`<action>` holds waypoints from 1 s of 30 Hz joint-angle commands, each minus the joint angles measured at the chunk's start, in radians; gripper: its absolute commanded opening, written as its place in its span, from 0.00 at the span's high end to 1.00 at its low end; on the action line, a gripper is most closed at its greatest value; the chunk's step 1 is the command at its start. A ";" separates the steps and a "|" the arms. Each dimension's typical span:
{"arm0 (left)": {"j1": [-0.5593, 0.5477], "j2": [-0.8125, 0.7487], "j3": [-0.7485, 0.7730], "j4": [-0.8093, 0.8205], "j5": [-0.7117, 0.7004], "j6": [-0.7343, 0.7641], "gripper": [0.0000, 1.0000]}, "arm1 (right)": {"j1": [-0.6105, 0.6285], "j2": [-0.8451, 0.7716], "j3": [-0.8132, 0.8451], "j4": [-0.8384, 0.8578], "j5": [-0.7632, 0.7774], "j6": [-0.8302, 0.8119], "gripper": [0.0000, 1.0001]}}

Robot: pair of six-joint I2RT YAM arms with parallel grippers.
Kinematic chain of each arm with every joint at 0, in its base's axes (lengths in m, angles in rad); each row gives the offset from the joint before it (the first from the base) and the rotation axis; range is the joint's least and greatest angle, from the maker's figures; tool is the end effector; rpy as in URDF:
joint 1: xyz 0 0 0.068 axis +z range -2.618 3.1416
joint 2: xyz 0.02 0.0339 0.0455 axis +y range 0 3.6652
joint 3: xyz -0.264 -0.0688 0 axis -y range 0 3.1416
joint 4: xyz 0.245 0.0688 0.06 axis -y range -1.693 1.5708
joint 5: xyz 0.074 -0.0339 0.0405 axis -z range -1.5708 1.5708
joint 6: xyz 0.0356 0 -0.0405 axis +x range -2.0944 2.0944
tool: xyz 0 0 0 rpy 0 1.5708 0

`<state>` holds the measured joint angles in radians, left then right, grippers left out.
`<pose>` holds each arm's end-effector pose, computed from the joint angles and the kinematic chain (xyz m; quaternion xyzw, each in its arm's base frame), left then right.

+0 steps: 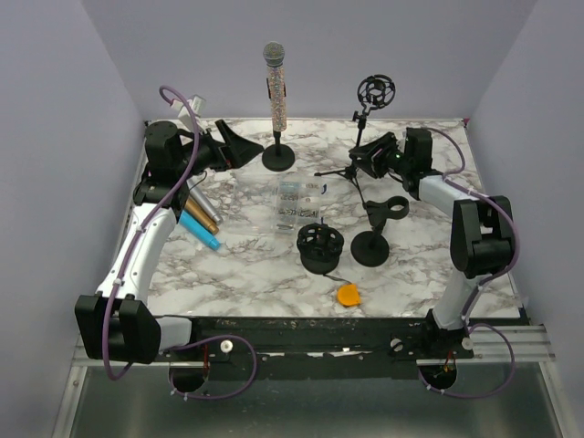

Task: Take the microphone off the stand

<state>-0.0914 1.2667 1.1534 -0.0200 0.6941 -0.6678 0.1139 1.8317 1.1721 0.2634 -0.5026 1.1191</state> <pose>0.2883 -0.0493 0.3838 0.0136 0.7422 -0.4672 0.4803 0.4109 0.0643 0.2252 0.2676 0.7730 0.4792 0.3182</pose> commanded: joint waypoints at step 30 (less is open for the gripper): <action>0.016 0.008 -0.019 0.056 0.052 -0.039 0.07 | 0.009 0.052 0.256 -0.620 0.308 -0.384 0.89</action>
<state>-0.0841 1.2739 1.1416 0.0143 0.7162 -0.7021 0.1196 1.8572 1.3842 -0.1299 -0.3786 0.9012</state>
